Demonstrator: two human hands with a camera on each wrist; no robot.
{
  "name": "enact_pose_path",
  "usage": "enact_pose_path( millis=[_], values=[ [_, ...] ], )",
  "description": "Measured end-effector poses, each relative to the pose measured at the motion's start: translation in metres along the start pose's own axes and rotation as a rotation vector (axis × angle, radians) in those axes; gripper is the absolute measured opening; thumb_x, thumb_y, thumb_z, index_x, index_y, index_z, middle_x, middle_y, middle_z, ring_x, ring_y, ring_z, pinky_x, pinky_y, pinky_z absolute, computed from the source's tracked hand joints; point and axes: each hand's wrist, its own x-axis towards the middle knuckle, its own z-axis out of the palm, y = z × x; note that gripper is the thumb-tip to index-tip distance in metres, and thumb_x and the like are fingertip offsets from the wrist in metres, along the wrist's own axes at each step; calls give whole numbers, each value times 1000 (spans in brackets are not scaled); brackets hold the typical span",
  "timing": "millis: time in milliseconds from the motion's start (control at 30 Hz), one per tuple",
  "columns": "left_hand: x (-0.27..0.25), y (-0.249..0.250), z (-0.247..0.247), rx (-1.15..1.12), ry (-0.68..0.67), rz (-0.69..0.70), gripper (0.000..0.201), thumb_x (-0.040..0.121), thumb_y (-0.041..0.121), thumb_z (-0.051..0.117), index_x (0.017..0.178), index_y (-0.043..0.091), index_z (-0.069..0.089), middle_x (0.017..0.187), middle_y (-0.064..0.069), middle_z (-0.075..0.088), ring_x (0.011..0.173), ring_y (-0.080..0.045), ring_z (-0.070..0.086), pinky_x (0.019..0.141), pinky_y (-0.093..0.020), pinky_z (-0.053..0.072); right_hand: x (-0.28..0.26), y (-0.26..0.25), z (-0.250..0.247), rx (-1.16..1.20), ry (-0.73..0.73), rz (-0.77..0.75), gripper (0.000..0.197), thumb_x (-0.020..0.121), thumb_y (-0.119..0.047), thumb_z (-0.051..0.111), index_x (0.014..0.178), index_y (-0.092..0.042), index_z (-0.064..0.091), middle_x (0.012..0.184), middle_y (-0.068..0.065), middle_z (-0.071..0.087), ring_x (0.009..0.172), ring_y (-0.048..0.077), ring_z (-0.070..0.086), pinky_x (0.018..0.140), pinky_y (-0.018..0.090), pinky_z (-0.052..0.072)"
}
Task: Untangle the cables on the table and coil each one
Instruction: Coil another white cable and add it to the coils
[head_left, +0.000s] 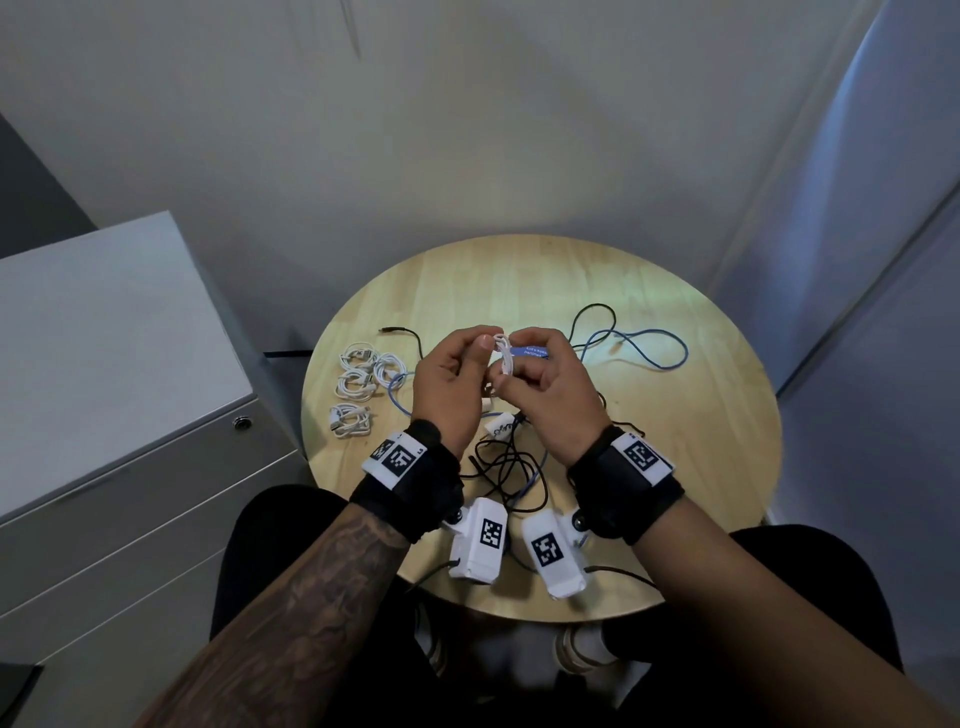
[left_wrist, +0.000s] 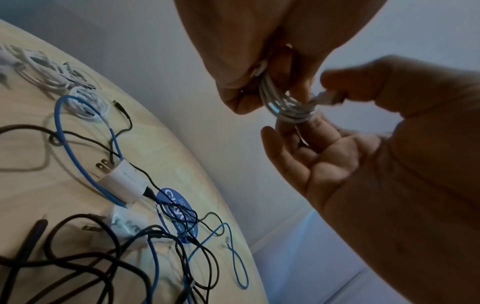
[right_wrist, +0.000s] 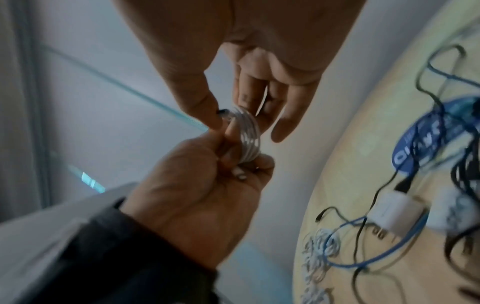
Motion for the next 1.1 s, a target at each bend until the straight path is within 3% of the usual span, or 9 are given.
enact_pose_path(
  millis=[133, 233, 467, 633, 700, 767, 867, 1000, 1100],
  values=[
    [9, -4, -8, 18, 65, -30, 19, 100, 16, 52, 94, 11, 69, 60, 4, 52, 52, -7, 43, 56, -24, 41, 3, -1, -4, -22, -1, -56, 23, 93, 3, 57, 109, -12, 65, 103, 11, 72, 87, 19, 70, 79, 33, 58],
    [8, -2, -6, -60, 55, -96, 20, 101, 17, 51, 89, 12, 67, 52, 11, 48, 49, -5, 41, 52, -21, 39, 5, 1, -6, 156, -49, 18, 15, 97, 0, 53, 103, -9, 64, 92, 13, 72, 86, 24, 70, 81, 34, 59],
    [9, 3, -7, -386, -177, -324, 41, 102, 19, 47, 67, 19, 67, 48, 6, 34, 42, -6, 33, 49, -19, 35, 8, 9, -14, 659, -159, 316, 17, 99, -4, 41, 103, -9, 56, 82, 5, 70, 78, 18, 69, 72, 34, 60],
    [5, 1, -15, -634, -378, -483, 42, 103, 17, 41, 71, 10, 67, 48, 4, 30, 41, -5, 29, 73, -24, 51, 9, 14, -22, 675, -280, 368, 24, 92, -9, 50, 116, -9, 52, 88, 4, 69, 81, 20, 67, 73, 32, 57],
    [5, -2, -16, -614, -359, -504, 37, 103, 17, 40, 83, 3, 67, 48, 5, 32, 41, -5, 31, 73, -25, 49, 10, 17, -21, 634, -265, 373, 25, 93, -10, 50, 118, -10, 52, 89, 5, 68, 80, 20, 67, 70, 31, 56],
    [4, -7, -13, -507, -294, -472, 26, 103, 16, 40, 99, 0, 60, 50, 6, 36, 43, -5, 34, 59, -22, 43, 10, 17, -19, 561, -191, 350, 20, 98, -8, 44, 113, -12, 56, 87, 7, 69, 76, 22, 67, 68, 32, 56],
    [1, -16, -10, -394, -220, -448, 15, 103, 10, 38, 102, 6, 53, 58, 4, 38, 50, -9, 34, 55, -22, 33, 11, 16, -16, 488, -63, 296, 24, 101, -5, 39, 108, -11, 60, 76, 8, 66, 61, 17, 66, 62, 31, 55],
    [-2, -25, -27, -318, -270, -467, 12, 100, 3, 45, 104, 5, 57, 72, -7, 57, 65, -17, 58, 64, -32, 50, 12, 20, -13, 477, -17, 257, 21, 101, 0, 39, 102, -9, 58, 70, 7, 62, 51, 10, 61, 55, 27, 55],
    [-1, -35, -45, -38, -233, -434, 14, 95, 6, 58, 106, 9, 66, 82, -3, 68, 73, -13, 63, 63, -29, 53, 15, 32, -9, 214, -41, 232, 23, 101, -3, 43, 104, -14, 63, 86, 5, 67, 64, 8, 65, 63, 26, 55]
  ],
)
